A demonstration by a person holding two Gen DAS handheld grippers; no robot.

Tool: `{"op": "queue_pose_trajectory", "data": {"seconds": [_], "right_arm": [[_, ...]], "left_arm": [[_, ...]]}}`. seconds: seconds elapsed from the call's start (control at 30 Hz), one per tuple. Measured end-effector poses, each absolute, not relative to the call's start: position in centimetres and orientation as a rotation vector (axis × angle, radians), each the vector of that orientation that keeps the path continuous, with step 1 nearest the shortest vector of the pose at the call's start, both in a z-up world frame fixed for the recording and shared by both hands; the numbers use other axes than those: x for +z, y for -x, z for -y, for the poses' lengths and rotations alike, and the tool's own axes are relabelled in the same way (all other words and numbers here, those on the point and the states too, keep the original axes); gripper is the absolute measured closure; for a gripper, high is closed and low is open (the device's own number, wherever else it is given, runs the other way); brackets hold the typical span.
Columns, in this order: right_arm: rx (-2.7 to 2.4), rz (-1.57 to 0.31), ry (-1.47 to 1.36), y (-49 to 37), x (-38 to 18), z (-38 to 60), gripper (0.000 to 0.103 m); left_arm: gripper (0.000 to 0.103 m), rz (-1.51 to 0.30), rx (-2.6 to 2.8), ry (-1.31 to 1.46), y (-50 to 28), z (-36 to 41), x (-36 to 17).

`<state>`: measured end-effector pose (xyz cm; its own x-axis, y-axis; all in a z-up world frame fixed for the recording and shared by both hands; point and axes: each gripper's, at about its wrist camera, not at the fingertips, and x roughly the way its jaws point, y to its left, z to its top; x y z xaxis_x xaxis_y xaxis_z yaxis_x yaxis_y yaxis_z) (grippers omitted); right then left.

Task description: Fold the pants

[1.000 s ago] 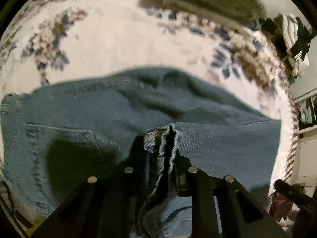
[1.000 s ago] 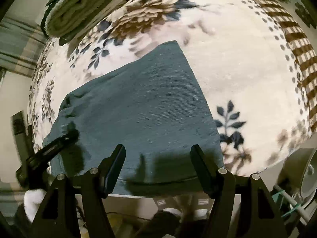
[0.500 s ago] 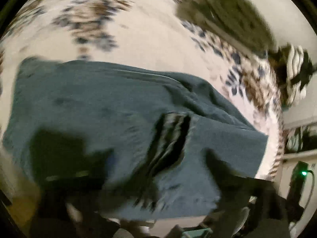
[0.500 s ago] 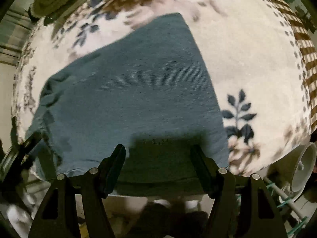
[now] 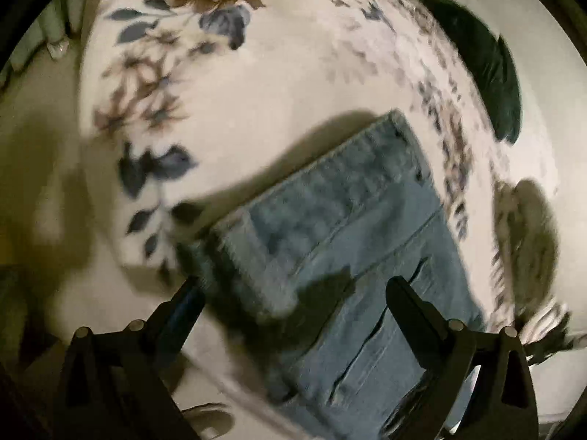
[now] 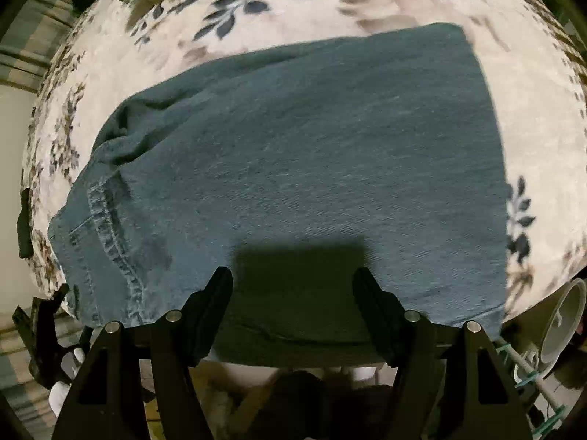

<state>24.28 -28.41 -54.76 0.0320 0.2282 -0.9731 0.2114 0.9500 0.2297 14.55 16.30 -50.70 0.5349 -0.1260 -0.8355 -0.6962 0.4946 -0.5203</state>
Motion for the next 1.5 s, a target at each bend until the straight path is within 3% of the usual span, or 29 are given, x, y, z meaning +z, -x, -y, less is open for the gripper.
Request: {"op": "queue_pose_trajectory", "data": {"seconds": [0.13,0.17,0.2,0.33,0.5,0.57,0.63,0.7,0.83,0.97,1.13,1.27,1.33,1.37,1.4,1.43,1.47,1.5], "right_arm": [[0.011,-1.558,-0.343,-24.6,-55.6,26.8,0.033],[0.012,-1.556,-0.336,-24.6,-55.7,26.4,0.033],[0.014,-1.554,-0.331,-24.7,-55.8,26.3,0.033],[0.017,-1.554,-0.279,-24.8,-55.7,24.8,0.033],[0.018,-1.541,-0.210,-24.8,-54.9,23.1,0.033],[0.032,-1.532,-0.234,-24.4,-54.3,23.2,0.032],[0.041,-1.514,-0.284,-23.8,-53.3,23.9,0.021],[0.048,-1.491,-0.342,-23.0,-52.0,25.5,0.015],[0.017,-1.444,-0.387,-21.2,-49.7,29.4,0.015],[-0.059,-1.398,-0.390,-19.2,-47.7,36.0,0.015],[-0.205,-1.393,-0.445,-15.0,-47.5,46.5,0.015],[-0.278,-1.409,-0.485,-12.1,-48.6,53.3,0.015],[-0.296,-1.416,-0.500,-11.8,-49.2,54.8,0.015],[-0.298,-1.416,-0.509,-11.4,-49.2,55.5,0.015],[-0.298,-1.413,-0.523,-11.2,-49.3,56.1,0.011],[-0.298,-1.406,-0.546,-11.0,-49.2,56.9,0.004],[-0.299,-1.397,-0.563,-11.0,-49.1,57.3,0.003],[-0.296,-1.387,-0.582,-10.9,-48.9,57.9,0.003]], "left_arm": [[0.008,-0.842,0.425,1.050,-15.0,-16.7,-50.8],[0.029,-0.812,0.431,1.050,-15.0,-16.6,-50.9],[0.063,-0.811,0.444,1.048,-14.8,-16.9,-51.1],[0.069,-0.782,0.431,0.988,-14.6,-16.2,-49.5],[0.073,-0.701,0.321,0.745,-15.5,-12.0,-41.0],[0.073,-0.666,0.248,0.626,-15.6,-8.9,-37.0],[0.073,-0.645,0.169,0.541,-16.1,-5.7,-33.9],[0.073,-0.632,0.072,0.455,-16.8,-1.3,-31.1],[0.073,-0.646,-0.093,0.326,-17.5,8.1,-28.9],[0.073,-0.694,-0.244,0.258,-19.1,17.3,-30.1],[0.073,-0.795,-0.391,0.130,-20.1,28.0,-35.3],[0.070,-1.021,-0.397,-0.007,-21.6,33.6,-41.0],[0.062,-1.099,-0.382,-0.026,-22.2,34.3,-42.2],[0.052,-1.130,-0.389,-0.001,-22.4,34.1,-42.4],[0.027,-1.139,-0.413,0.034,-21.8,34.3,-42.2],[0.016,-1.156,-0.445,0.115,-22.0,33.6,-41.9],[0.009,-1.172,-0.455,0.156,-21.7,33.4,-41.6],[0.009,-1.186,-0.467,0.189,-21.2,33.3,-41.2]]}}
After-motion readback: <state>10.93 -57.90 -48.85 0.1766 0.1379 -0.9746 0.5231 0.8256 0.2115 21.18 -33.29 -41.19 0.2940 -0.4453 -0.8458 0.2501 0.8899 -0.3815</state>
